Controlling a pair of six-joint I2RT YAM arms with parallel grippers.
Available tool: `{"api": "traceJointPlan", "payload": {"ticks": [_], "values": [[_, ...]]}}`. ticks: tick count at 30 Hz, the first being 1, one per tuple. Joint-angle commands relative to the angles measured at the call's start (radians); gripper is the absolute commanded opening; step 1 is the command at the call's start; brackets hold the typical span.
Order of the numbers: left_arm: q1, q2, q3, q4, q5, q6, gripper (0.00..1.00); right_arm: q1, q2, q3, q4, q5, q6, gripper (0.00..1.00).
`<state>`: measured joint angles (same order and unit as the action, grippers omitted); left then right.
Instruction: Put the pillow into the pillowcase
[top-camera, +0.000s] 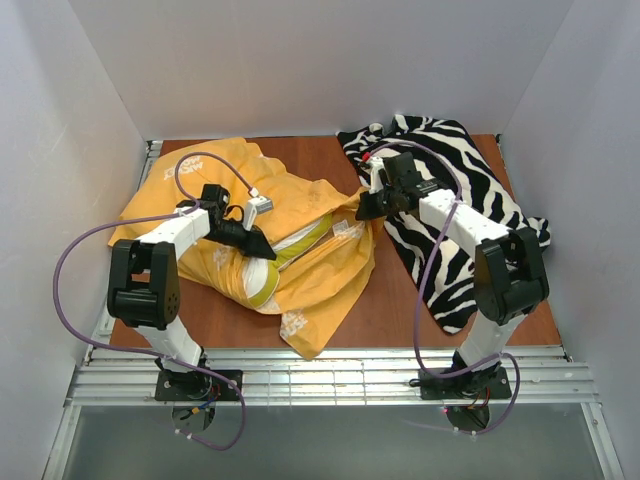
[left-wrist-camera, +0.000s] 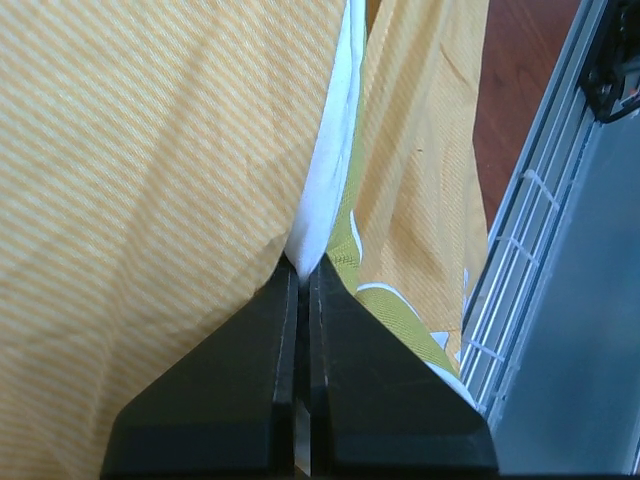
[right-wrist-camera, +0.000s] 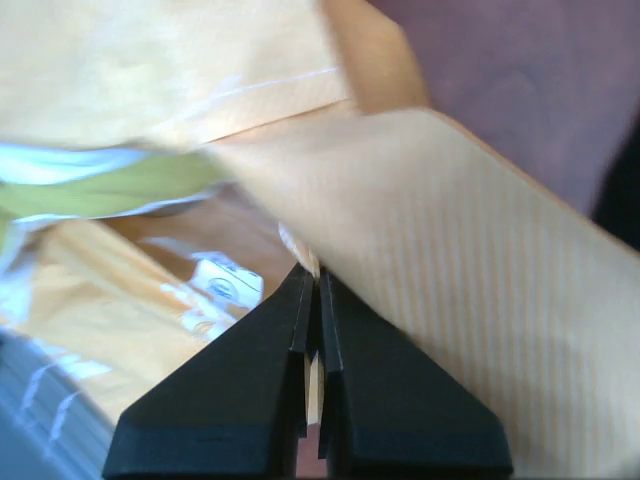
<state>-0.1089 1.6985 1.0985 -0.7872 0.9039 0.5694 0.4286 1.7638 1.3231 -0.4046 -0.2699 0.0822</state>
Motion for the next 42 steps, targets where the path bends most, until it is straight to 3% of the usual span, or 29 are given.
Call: {"api": "traceJointPlan", "payload": {"ticks": [1, 4, 8, 10, 11, 14, 18, 19, 20, 21, 22, 23, 27, 29, 31, 32, 33, 35, 37, 39, 42], "values": [[-0.014, 0.009, -0.017, -0.077, -0.142, 0.034, 0.0, -0.036, -0.093, 0.014, 0.102, -0.21, 0.043, 0.01], [-0.052, 0.044, 0.043, -0.043, -0.094, -0.067, 0.0, 0.034, -0.093, 0.028, 0.084, -0.355, 0.047, 0.01], [-0.103, 0.104, 0.196, 0.023, 0.01, -0.317, 0.0, 0.194, -0.095, -0.01, 0.044, -0.462, -0.014, 0.01], [-0.129, 0.104, 0.224, 0.121, 0.056, -0.414, 0.0, 0.235, -0.072, -0.022, -0.008, -0.48, -0.07, 0.01], [-0.133, 0.098, 0.216, 0.173, 0.085, -0.554, 0.0, 0.254, -0.06, -0.016, -0.038, -0.491, -0.079, 0.01], [-0.138, 0.09, 0.169, 0.354, 0.058, -0.772, 0.0, 0.227, -0.02, 0.034, -0.114, -0.407, -0.14, 0.01], [-0.164, 0.096, 0.094, 0.475, -0.097, -0.926, 0.0, 0.132, -0.026, 0.091, -0.171, -0.229, -0.151, 0.44], [-0.167, 0.093, 0.066, 0.523, -0.112, -0.968, 0.0, 0.113, -0.036, 0.088, -0.172, -0.198, -0.145, 0.68], [-0.17, 0.083, 0.049, 0.56, -0.132, -1.012, 0.0, 0.09, -0.049, 0.071, -0.171, -0.166, -0.144, 0.79], [-0.188, 0.078, 0.023, 0.607, -0.252, -1.078, 0.0, 0.084, -0.069, 0.064, -0.169, -0.119, -0.148, 0.86], [-0.196, 0.073, 0.017, 0.629, -0.313, -1.111, 0.0, 0.078, -0.078, 0.056, -0.171, -0.097, -0.15, 0.88], [-0.202, 0.072, 0.014, 0.661, -0.447, -1.135, 0.0, 0.067, -0.089, 0.039, -0.172, -0.088, -0.16, 0.88], [-0.222, 0.151, 0.119, 0.617, -0.719, -1.175, 0.0, 0.061, -0.136, 0.011, -0.181, -0.107, -0.17, 0.87], [-0.222, 0.187, 0.142, 0.608, -0.782, -1.168, 0.0, 0.062, -0.151, -0.007, -0.191, -0.149, -0.171, 0.86], [-0.23, 0.197, 0.161, 0.628, -0.745, -1.117, 0.03, 0.061, -0.164, -0.028, -0.189, -0.198, -0.17, 0.81], [-0.242, 0.194, 0.17, 0.629, -0.716, -1.09, 0.18, 0.061, -0.174, -0.051, -0.188, -0.251, -0.167, 0.75], [-0.245, 0.155, 0.181, 0.622, -0.594, -1.023, 0.32, 0.062, -0.187, -0.097, -0.181, -0.305, -0.138, 0.67], [-0.245, 0.138, 0.202, 0.582, -0.507, -0.95, 0.37, 0.064, -0.193, -0.113, -0.157, -0.328, -0.096, 0.63], [-0.256, 0.08, 0.268, 0.502, -0.47, -0.799, 0.54, 0.062, -0.196, -0.169, -0.094, -0.342, -0.034, 0.56], [-0.279, 0.056, 0.339, 0.328, -0.488, -0.686, 0.62, 0.068, -0.199, -0.209, -0.039, -0.373, 0.011, 0.54], [-0.298, 0.043, 0.4, 0.137, -0.559, -0.492, 0.63, 0.097, -0.152, -0.205, 0.029, -0.4, 0.067, 0.5]]}}
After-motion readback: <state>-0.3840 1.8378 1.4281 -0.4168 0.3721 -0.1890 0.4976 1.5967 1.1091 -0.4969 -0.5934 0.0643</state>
